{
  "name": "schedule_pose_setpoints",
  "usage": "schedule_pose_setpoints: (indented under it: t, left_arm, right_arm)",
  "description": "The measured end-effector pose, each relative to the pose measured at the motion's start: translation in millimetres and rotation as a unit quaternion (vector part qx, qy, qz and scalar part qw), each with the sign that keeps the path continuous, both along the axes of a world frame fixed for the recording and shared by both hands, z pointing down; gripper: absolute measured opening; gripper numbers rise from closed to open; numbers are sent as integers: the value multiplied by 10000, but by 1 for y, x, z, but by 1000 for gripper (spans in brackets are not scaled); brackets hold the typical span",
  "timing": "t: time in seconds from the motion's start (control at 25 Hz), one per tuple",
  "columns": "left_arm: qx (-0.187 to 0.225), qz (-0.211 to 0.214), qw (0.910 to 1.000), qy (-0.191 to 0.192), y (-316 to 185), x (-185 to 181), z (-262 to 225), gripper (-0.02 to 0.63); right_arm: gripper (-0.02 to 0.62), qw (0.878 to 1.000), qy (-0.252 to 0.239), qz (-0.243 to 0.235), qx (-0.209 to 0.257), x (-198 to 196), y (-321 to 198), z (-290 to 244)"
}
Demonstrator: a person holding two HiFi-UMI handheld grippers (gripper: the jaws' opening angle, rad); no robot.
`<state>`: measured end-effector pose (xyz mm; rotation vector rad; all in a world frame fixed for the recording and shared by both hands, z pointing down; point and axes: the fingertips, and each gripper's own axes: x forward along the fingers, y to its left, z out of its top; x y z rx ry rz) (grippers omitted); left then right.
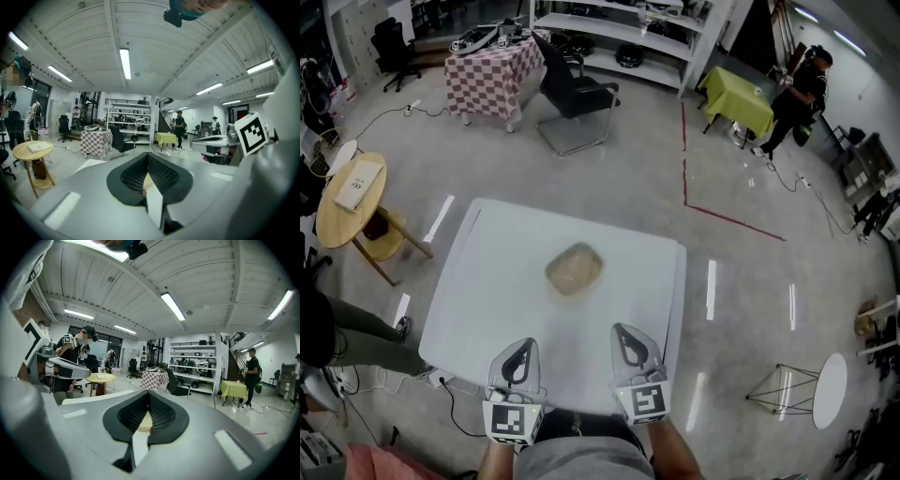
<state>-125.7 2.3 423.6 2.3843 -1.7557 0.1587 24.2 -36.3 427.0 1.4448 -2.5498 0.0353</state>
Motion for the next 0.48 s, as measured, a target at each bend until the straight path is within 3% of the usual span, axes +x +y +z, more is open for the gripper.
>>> schedule_pose_setpoints:
  t: [0.48]
  left_arm:
    - [-83,-396,9992,-59,-16,7,6,12]
  right_arm:
    - [4,9989,-11,-470,-49,-3,-28,10]
